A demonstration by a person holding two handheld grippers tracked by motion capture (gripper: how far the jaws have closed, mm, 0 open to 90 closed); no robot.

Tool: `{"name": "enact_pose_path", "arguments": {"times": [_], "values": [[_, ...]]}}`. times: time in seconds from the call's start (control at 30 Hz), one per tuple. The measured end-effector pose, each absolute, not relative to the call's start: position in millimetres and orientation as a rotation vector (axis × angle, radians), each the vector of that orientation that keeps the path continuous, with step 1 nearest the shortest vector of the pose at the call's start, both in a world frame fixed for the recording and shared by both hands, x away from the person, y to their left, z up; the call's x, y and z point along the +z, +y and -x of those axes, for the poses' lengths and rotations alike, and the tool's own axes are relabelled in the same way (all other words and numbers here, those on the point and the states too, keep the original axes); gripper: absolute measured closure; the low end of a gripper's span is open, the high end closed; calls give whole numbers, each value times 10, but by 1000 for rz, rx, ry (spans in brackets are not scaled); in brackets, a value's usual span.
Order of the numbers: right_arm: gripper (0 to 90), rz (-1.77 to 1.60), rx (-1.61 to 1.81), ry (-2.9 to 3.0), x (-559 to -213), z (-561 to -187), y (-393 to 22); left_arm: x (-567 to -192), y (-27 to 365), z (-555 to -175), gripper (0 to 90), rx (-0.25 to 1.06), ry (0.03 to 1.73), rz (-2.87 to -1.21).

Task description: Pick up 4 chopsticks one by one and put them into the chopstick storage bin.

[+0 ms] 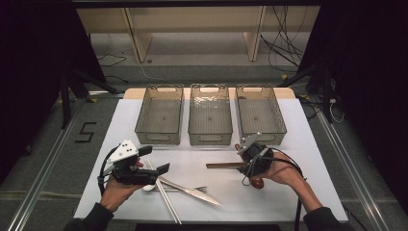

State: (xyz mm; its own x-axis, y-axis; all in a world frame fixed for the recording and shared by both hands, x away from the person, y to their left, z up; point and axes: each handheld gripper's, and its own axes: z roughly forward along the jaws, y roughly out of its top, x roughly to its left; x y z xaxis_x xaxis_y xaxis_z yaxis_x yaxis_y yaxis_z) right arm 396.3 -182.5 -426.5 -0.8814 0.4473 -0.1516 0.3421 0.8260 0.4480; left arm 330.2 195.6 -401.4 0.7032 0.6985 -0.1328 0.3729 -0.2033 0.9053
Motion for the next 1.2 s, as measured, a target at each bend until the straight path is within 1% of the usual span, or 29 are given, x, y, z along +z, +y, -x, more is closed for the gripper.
{"name": "enact_pose_path", "arguments": {"times": [0.17, 0.33, 0.53, 0.6, 1.07, 1.2], "values": [[505, -591, 538, 2773, -4357, -3990, -1780, -4011, 1964, -3303, 96, 374, 845, -1818], [566, -556, 499, 2790, -4411, -4017, -1725, -4008, 1960, -3300, 96, 373, 842, -1817], [599, -528, 475, 2800, -4446, -4031, -1705, -4007, 1967, -3304, 96, 374, 840, -1818], [624, -497, 458, 2795, -4461, -4037, -1702, -4008, 1964, -3300, 96, 374, 843, -1817], [677, -419, 394, 2821, -4515, -4018, -1663, -4006, 1963, -3304, 96, 372, 841, -1817], [706, -394, 351, 2834, -4547, -4003, -1648, -4006, 1960, -3300, 96, 371, 841, -1817]]}}
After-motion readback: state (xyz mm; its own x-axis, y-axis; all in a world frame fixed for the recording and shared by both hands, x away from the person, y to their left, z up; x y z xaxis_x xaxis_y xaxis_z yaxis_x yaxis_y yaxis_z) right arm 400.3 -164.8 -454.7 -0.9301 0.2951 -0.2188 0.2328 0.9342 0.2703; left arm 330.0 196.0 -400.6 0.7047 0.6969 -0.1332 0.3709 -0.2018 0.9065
